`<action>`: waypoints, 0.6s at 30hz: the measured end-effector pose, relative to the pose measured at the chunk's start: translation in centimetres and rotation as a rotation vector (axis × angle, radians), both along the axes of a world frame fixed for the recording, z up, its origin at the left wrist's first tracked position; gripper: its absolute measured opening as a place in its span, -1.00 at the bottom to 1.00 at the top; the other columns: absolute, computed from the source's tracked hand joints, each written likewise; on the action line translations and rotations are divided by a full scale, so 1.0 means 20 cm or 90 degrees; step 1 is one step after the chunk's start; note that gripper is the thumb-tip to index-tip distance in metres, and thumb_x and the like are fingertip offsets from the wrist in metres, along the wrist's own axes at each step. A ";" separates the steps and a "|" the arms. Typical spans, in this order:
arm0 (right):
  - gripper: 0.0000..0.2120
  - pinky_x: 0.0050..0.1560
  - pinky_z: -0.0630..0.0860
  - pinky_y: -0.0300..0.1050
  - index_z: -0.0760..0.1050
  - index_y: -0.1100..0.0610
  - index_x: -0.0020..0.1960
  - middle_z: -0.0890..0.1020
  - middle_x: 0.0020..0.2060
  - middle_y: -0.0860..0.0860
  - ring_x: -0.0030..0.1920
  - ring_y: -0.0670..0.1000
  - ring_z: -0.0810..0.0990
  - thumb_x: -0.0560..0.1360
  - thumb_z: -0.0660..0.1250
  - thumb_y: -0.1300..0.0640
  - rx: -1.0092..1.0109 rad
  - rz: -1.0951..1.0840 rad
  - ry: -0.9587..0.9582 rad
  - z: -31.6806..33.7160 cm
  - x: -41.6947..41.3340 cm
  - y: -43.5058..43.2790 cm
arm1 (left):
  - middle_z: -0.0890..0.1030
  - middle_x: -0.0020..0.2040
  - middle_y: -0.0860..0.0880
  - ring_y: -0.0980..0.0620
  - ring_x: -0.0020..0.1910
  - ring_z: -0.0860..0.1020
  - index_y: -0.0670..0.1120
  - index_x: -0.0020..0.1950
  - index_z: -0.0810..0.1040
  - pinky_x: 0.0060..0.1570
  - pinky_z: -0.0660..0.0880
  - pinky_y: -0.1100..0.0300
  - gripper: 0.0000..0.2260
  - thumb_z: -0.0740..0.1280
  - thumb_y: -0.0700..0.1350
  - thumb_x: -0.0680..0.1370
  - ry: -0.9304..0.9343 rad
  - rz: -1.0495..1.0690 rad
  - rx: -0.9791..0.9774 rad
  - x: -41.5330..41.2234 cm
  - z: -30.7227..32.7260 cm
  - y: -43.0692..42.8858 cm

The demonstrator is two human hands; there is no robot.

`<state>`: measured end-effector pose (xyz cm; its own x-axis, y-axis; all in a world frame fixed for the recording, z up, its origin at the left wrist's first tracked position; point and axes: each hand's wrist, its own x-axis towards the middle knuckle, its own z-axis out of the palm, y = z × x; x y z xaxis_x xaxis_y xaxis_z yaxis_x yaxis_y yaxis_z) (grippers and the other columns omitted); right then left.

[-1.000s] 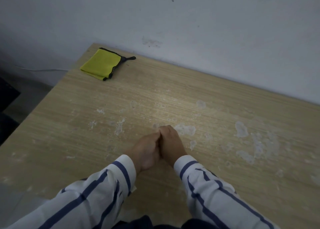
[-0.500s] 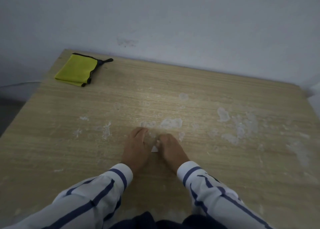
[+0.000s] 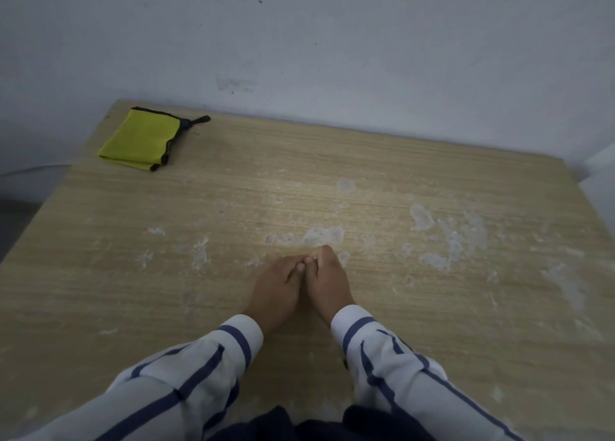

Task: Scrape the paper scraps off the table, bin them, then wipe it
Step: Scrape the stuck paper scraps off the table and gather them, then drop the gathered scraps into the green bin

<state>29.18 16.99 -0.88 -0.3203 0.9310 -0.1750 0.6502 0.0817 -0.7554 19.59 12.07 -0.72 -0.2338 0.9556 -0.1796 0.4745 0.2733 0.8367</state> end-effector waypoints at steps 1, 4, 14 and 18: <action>-0.91 -0.32 0.39 -0.17 0.34 0.14 -0.10 0.51 -0.19 0.09 -0.25 0.02 0.47 0.56 0.12 0.16 -0.007 -0.033 0.042 0.01 0.01 -0.01 | 0.57 0.15 0.04 0.09 0.09 0.53 -0.02 0.24 0.53 0.15 0.39 0.24 -0.73 0.11 -0.12 0.63 -0.095 0.026 -0.020 0.03 0.04 0.01; -0.87 -0.12 0.55 -0.01 0.38 0.00 -0.04 0.57 -0.10 0.06 -0.12 0.05 0.55 0.56 0.09 0.18 -0.025 -0.110 0.147 0.07 0.06 -0.02 | 0.68 0.00 -0.04 0.01 -0.02 0.64 0.00 0.10 0.62 0.04 0.57 0.05 -0.77 0.17 -0.15 0.61 -0.453 0.138 -0.112 0.11 0.14 0.07; -0.81 -0.05 0.50 0.03 0.40 0.07 -0.17 0.60 -0.16 0.11 -0.10 0.10 0.57 0.56 0.11 0.05 -0.112 -0.217 0.235 0.20 0.53 0.08 | 0.62 0.04 -0.17 -0.07 0.05 0.58 -0.26 0.15 0.55 0.00 0.52 0.10 -0.79 0.16 -0.31 0.59 -0.711 0.258 -0.192 0.64 0.27 0.24; -0.80 0.04 0.48 -0.03 0.49 0.08 -0.08 0.62 -0.19 -0.01 -0.07 0.02 0.56 0.58 0.10 0.12 -0.204 -0.232 0.373 0.26 0.90 0.10 | 0.69 -0.17 -0.15 0.01 -0.19 0.66 -0.25 -0.02 0.60 -0.24 0.55 0.22 -0.82 0.21 -0.37 0.53 -0.623 0.212 -0.142 1.00 0.28 0.27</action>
